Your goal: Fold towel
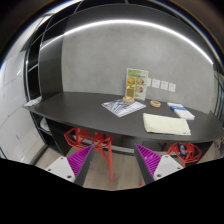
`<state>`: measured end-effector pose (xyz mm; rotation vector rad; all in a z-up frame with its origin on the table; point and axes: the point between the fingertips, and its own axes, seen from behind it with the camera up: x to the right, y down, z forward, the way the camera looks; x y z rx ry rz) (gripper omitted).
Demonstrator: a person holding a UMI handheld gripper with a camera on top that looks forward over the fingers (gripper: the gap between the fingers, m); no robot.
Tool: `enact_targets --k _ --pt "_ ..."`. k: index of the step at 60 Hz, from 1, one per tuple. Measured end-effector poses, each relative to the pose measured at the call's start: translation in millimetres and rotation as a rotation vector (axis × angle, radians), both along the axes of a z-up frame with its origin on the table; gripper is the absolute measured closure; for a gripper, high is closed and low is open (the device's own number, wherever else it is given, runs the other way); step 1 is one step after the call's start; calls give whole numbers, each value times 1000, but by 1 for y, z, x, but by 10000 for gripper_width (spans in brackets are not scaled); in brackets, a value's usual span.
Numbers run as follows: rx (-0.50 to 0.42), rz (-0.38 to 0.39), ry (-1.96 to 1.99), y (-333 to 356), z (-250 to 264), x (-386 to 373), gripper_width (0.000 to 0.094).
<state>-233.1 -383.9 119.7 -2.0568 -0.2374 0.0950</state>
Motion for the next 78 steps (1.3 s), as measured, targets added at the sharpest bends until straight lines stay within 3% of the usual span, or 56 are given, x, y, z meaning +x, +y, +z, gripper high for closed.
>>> enact_targets --k 20,32,43,46,47,48,50,51,52,53,58,71,78 --pt "27 -90 -25 124 -29 106 114" --pt "-9 -89 -35 246 -73 152 134" --pt "-49 -27 -80 321 -112 156 196" --pt "-61 -15 -84 330 -121 155 299" --pt "-66 -10 -86 331 -125 154 278" --pt "-72 -5 -90 333 -129 153 364" --pt "-54 11 -87 337 -127 149 361" --pt "-51 11 -96 338 -128 150 470" --pt "-44 13 -102 340 -129 151 516" --pt "-39 14 -107 341 -129 152 500" --pt "-7 -19 -149 346 -127 165 877" --pt "24 1 -42 347 -108 167 918" --pt "104 -64 -10 354 -55 215 918"
